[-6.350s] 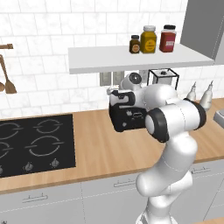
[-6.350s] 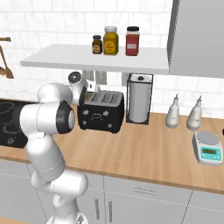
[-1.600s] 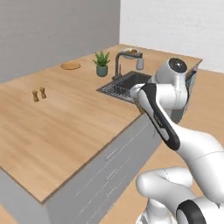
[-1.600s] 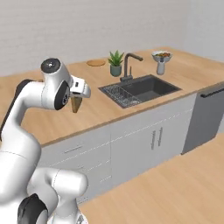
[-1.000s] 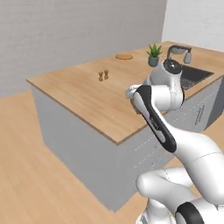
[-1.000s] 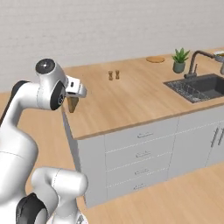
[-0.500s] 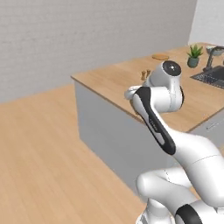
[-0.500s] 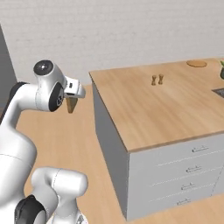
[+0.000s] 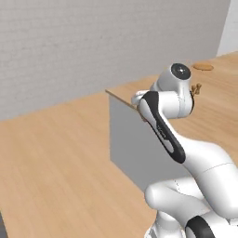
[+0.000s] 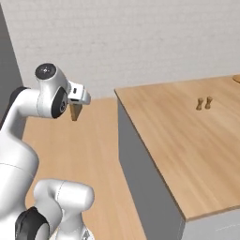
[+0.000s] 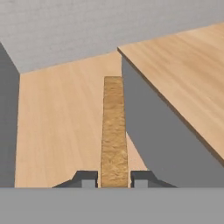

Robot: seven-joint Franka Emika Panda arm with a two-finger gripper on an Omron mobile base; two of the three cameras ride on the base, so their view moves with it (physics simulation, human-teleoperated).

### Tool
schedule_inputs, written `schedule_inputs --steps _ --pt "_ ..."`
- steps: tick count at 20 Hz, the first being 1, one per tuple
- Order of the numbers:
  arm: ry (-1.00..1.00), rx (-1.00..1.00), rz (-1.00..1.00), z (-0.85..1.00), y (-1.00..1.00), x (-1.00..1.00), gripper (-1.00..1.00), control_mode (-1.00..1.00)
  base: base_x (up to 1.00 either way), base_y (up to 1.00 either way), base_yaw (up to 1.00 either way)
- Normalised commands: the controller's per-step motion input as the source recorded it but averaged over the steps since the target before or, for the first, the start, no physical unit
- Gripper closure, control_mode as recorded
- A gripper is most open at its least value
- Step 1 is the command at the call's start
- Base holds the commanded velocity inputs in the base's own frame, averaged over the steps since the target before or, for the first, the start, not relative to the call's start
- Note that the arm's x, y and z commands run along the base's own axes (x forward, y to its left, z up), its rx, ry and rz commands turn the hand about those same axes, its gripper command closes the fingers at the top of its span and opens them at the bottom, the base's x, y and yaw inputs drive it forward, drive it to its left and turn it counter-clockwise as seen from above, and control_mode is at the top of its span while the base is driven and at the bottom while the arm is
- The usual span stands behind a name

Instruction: Start the toaster. Once the lever pops up, take the bread to the plate on the dining counter.

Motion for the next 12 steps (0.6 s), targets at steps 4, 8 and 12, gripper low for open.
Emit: schedule_inputs --steps 4,8,12 --pt "0.0 0.0 0.0 0.0 0.0 0.0 1.0 1.0 1.0 0.78 0.01" --pt "0.0 0.0 0.0 0.0 0.0 0.0 1.0 1.0 1.0 0.53 -0.07" --pt "0.0 0.0 0.0 0.0 0.0 0.0 1.0 1.0 1.0 0.58 -0.09"
